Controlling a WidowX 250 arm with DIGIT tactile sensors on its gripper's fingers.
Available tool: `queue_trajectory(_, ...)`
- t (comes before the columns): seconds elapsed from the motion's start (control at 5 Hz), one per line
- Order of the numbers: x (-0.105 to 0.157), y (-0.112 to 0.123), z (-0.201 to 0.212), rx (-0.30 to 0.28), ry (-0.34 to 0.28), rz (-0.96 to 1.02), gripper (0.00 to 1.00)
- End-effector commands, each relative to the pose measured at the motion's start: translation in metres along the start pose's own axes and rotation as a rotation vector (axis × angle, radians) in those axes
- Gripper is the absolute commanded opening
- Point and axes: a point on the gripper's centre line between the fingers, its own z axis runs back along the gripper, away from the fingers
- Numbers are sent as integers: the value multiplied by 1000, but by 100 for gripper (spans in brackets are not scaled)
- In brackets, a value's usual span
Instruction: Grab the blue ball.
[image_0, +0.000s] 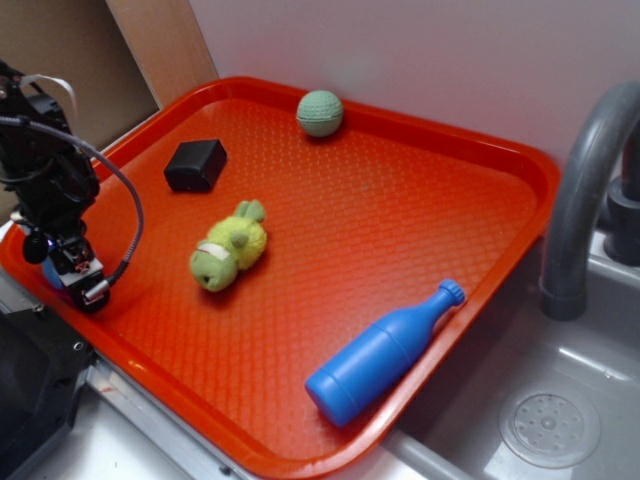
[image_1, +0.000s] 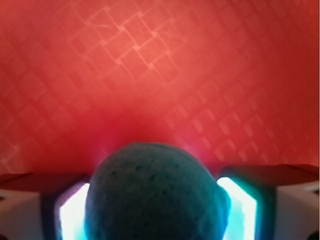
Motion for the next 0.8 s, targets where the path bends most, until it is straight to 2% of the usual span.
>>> queue_trajectory(0.0, 11, -8, 66, -33, -125, 60, 0)
queue_trajectory(0.2, 32, -12, 123, -50, -239, 108, 0)
queue_trajectory(0.4, 55, -19, 179, 5, -291, 120, 0)
queue_trajectory(0.6, 63, -22, 232, -55, -335, 134, 0)
